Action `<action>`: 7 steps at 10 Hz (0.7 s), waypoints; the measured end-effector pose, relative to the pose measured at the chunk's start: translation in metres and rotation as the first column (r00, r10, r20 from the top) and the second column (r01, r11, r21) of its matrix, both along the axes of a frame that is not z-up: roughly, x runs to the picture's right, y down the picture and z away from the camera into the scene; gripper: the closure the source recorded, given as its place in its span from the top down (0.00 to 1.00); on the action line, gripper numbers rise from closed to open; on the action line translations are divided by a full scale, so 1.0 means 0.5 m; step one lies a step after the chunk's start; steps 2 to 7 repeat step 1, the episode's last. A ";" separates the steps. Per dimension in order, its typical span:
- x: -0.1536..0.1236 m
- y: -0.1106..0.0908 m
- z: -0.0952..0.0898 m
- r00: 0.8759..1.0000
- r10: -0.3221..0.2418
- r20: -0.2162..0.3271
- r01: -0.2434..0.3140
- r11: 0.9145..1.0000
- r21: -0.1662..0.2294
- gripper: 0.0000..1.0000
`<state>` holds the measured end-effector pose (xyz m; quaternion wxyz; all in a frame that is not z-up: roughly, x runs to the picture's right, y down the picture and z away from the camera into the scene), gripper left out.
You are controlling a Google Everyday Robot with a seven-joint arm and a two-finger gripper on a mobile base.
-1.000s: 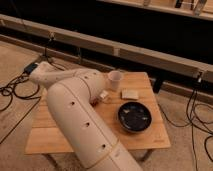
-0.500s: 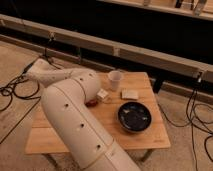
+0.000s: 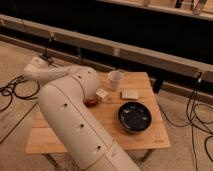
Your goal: Push the eraser across the table
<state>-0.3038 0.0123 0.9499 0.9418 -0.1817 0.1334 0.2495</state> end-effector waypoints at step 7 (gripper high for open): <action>0.002 -0.002 0.000 1.000 0.002 -0.001 -0.002 1.000 0.000 0.65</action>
